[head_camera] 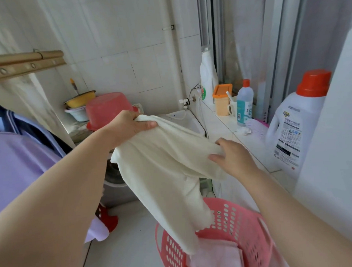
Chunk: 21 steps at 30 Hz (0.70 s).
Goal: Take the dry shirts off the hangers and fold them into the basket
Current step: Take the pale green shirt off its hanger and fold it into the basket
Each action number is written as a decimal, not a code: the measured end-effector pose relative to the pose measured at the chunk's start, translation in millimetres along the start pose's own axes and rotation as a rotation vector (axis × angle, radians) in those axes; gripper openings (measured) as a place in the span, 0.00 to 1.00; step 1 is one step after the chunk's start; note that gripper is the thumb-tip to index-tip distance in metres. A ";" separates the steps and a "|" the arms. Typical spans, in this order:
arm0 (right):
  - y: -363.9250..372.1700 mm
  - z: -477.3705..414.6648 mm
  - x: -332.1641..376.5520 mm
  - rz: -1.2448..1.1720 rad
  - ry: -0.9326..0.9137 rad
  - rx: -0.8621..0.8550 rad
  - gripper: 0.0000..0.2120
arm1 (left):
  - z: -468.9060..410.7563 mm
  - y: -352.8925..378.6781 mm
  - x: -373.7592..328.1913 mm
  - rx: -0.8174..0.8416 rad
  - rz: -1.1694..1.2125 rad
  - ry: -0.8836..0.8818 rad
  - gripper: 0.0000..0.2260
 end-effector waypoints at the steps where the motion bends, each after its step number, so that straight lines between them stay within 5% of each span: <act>1: 1.9 1.4 -3.7 0.075 0.039 0.003 0.11 | 0.7 -1.9 1.6 -0.011 -0.012 -0.002 0.12; 5: 23.3 4.5 -9.0 0.233 0.175 0.162 0.13 | 3.5 13.5 -2.8 0.072 -0.096 0.025 0.15; 8: 20.9 3.3 32.6 -0.187 0.034 0.039 0.18 | 3.6 32.9 -13.0 0.145 -0.201 0.076 0.16; 11: 38.5 12.3 81.8 -0.486 -0.125 0.259 0.30 | 7.0 42.5 -22.7 0.207 -0.275 0.113 0.11; 13: 56.6 15.1 90.1 -0.319 -0.168 0.331 0.31 | 11.3 42.8 -25.9 0.281 -0.276 0.103 0.09; 16: 68.3 8.3 68.9 0.004 -0.145 0.377 0.09 | 18.7 32.7 -21.7 0.364 -0.339 0.075 0.13; 21: 36.3 -9.9 28.7 0.182 -0.039 0.304 0.10 | 23.5 15.8 -1.9 0.357 -0.410 0.025 0.19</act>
Point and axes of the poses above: each hand's wrist, its own z-axis away from the middle knuckle, its own y-axis out of the palm, x = y × z, the point moved 8 cm from there along -z, towards the middle knuckle, and after that the axes turned 2 degrees about y, right-handed, at the moved point
